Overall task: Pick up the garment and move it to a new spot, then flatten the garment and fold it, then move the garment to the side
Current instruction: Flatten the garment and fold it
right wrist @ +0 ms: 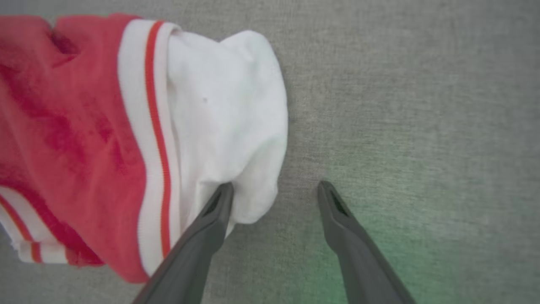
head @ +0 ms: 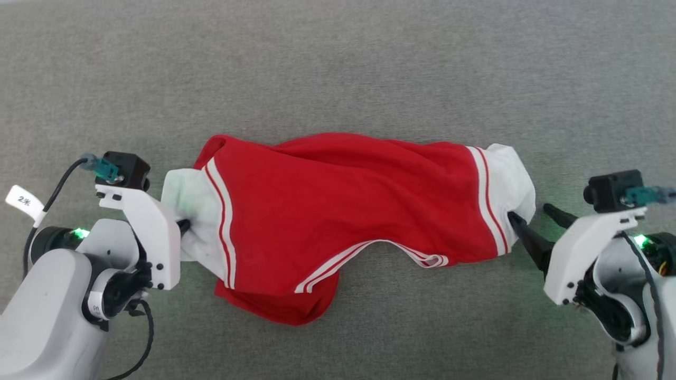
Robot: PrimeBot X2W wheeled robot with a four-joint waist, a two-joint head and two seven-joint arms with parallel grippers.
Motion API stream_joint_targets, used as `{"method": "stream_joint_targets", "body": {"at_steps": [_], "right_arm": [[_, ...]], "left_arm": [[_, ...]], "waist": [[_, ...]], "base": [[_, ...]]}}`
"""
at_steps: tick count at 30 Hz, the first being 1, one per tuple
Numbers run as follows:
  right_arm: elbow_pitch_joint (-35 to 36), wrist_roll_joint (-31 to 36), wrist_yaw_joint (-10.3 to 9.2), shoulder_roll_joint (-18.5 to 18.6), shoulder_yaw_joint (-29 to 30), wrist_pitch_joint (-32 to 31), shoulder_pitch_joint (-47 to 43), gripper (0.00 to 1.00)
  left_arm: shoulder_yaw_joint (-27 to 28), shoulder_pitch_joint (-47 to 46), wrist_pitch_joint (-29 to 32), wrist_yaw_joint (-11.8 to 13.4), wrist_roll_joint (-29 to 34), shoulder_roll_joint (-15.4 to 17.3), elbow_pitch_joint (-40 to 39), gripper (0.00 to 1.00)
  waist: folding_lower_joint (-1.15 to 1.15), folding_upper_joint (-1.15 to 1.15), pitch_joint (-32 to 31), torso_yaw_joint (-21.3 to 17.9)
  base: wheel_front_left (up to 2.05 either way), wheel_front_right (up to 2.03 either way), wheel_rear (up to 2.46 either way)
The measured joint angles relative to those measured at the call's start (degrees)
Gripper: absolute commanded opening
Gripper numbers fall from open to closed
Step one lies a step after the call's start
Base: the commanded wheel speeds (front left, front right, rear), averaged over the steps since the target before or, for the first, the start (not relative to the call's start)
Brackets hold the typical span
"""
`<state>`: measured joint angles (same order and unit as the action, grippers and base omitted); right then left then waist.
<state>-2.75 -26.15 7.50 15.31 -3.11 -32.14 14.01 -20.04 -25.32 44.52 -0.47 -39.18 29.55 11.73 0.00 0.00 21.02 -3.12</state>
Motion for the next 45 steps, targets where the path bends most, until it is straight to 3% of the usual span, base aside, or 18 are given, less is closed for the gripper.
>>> {"method": "stream_joint_targets", "body": {"at_steps": [5, 6, 7, 9, 20, 29, 37, 45], "right_arm": [[-5.08, -2.94, -0.01, 2.85, -4.25, -4.74, 4.36, 1.0], [-5.77, -3.61, -0.09, 3.32, -5.35, -5.44, 5.32, 0.93], [-6.37, -3.82, -0.12, 4.2, -6.87, -6.02, 6.23, 0.78], [-7.44, -5.32, -0.21, 5.48, -9.28, -6.89, 7.87, 0.0], [-8.2, -14.24, -0.14, 10.13, -13.72, -11.73, 11.76, 0.0], [-2.34, -20.04, -0.01, 12.69, -9.22, -14.75, 16.58, 0.0], [0.29, -20.26, -0.01, 12.07, -5.89, -15.29, 24.22, 0.0], [-0.64, -18.56, -0.01, 8.7, -4.42, -13.34, 36.09, 0.0]], "left_arm": [[-0.46, -0.79, -0.53, -0.51, -0.02, -0.77, 0.08, 0.0], [-0.54, -0.88, -0.66, -0.56, -0.03, -0.85, 0.14, 0.0], [-0.63, -1.03, -0.67, -0.63, -0.03, -0.89, 0.26, 0.0], [-0.68, -1.21, -0.86, -0.78, -0.11, -1.03, 0.51, 0.0], [-0.16, -1.35, 0.46, 0.0, -2.08, -0.96, 0.21, 0.0], [2.87, -6.48, 6.72, 2.2, -4.14, 2.29, -7.26, 0.0], [5.15, -16.85, 10.02, 2.94, -4.56, 4.01, -10.63, 0.0], [5.82, -29.99, 8.27, 0.36, -4.54, 2.78, -6.83, 0.0]], "waist": [[0.0, 0.0, 0.69, 1.41], [0.0, 0.0, 0.8, 1.61], [0.0, 0.0, 0.87, 1.83], [0.0, 0.0, 0.95, 2.17], [0.0, 0.0, -1.49, 2.94], [0.0, 0.0, -5.65, 3.3], [0.0, 0.0, -9.72, 3.17], [0.0, 0.0, -12.65, 2.66]], "base": [[0.0, 0.0, 0.0], [0.0, 0.0, 0.0], [0.0, 0.0, 0.0], [0.0, 0.0, 0.0], [0.0, 0.0, 0.0], [0.0, 0.0, 0.0], [0.0, 0.0, 0.0], [0.0, 0.0, 0.0]]}}
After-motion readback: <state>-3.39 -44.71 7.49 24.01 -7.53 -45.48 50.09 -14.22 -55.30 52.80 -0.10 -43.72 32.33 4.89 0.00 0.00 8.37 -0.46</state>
